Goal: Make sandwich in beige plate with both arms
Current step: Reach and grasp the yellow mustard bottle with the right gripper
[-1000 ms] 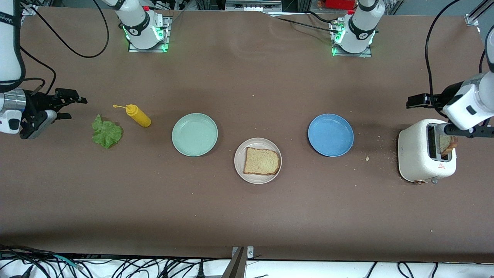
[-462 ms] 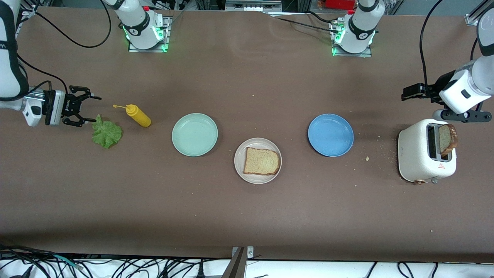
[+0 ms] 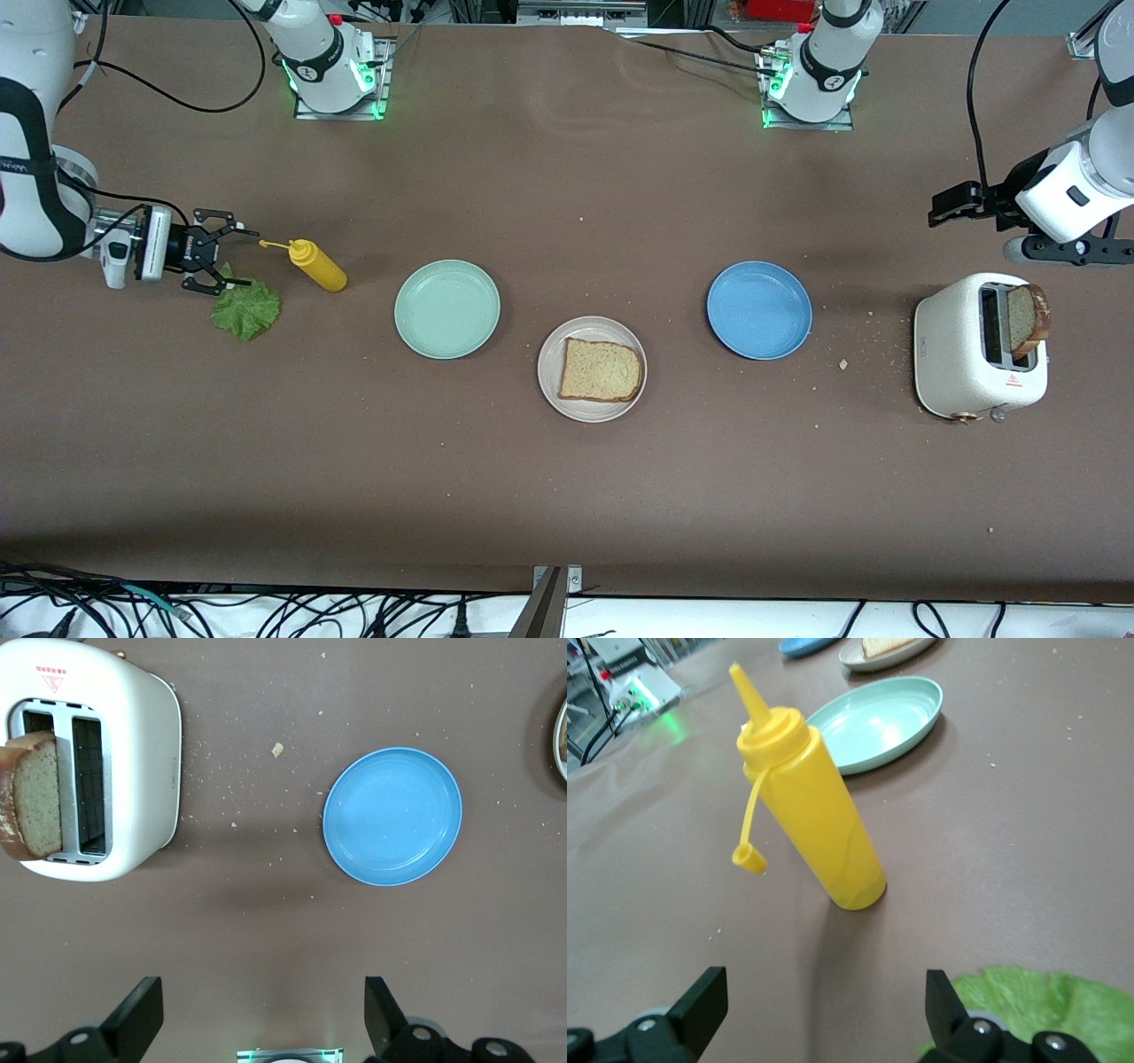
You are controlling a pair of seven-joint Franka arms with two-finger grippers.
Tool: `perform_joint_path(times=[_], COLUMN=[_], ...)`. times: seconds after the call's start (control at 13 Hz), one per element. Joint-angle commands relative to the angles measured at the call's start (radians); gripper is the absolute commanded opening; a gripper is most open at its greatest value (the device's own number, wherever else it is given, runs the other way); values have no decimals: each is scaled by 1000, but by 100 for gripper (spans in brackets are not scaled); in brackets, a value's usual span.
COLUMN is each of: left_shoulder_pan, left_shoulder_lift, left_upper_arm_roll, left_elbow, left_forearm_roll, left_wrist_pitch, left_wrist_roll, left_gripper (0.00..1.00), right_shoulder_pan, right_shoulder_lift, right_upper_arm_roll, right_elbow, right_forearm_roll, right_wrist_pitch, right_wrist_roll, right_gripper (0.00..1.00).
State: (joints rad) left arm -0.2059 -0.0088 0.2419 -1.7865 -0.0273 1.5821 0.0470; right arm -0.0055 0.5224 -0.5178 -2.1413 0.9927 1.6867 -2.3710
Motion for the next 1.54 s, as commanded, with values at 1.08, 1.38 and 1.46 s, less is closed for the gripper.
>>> perform_joint_path(times=[1.08,1.38,1.46], left_shoulder_pan=[39,43,43], left_shoulder_lift=[-26,-26,-28], left_upper_arm_roll=[-10,-9,-9], left_elbow=[-22,-21,-21], left_forearm_roll=[81,81,81], left_wrist_pitch=[33,33,33], left_wrist_roll=[-49,-42,-42], left_gripper=[100,100,100], right_shoulder_pan=[-13,-8,4], right_shoulder_lift=[136,145,140], right_upper_arm_roll=[145,171,173], right_elbow=[-60,-81,-72], right_forearm_roll=[329,400,403], right_wrist_pitch=[-136,-122,-105], right_wrist_roll=[-148,-197,-197], right_gripper=[97,20,0])
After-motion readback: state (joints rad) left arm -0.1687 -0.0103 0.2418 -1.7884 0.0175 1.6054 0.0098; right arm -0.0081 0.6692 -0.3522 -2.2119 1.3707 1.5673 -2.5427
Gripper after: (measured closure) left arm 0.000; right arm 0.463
